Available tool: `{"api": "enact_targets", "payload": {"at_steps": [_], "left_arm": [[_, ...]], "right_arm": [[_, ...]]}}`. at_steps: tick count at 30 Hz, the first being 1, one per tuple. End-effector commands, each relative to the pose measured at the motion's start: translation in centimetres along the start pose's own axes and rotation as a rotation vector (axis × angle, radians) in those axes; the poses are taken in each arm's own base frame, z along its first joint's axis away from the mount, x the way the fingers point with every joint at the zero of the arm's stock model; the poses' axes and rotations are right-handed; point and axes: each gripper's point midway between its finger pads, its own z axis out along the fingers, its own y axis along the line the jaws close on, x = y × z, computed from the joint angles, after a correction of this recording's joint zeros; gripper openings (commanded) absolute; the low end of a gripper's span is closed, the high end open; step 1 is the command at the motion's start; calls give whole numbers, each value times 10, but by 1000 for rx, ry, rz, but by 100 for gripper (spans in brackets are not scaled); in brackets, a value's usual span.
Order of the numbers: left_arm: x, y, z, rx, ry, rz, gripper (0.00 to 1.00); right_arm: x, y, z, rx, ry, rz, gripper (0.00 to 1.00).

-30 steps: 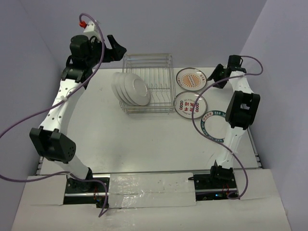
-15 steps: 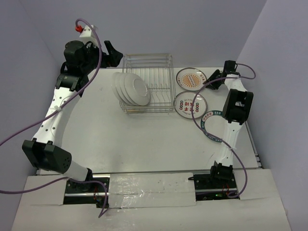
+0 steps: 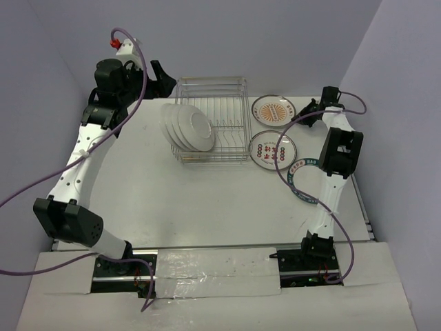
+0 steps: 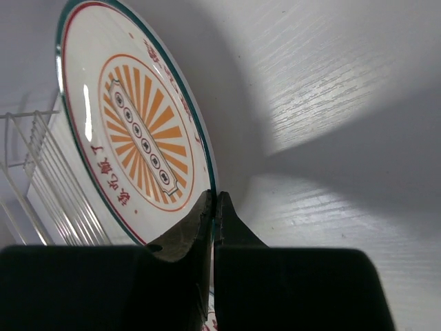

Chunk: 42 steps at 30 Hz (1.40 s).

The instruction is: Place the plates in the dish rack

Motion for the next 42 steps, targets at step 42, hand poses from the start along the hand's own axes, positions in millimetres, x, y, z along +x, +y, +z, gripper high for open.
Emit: {"api": "enact_targets", "payload": {"at_steps": [42], "left_arm": [[158, -224, -15, 556, -221, 1476, 86]], "right_arm": [[175, 197, -334, -610, 10, -363, 0]]}}
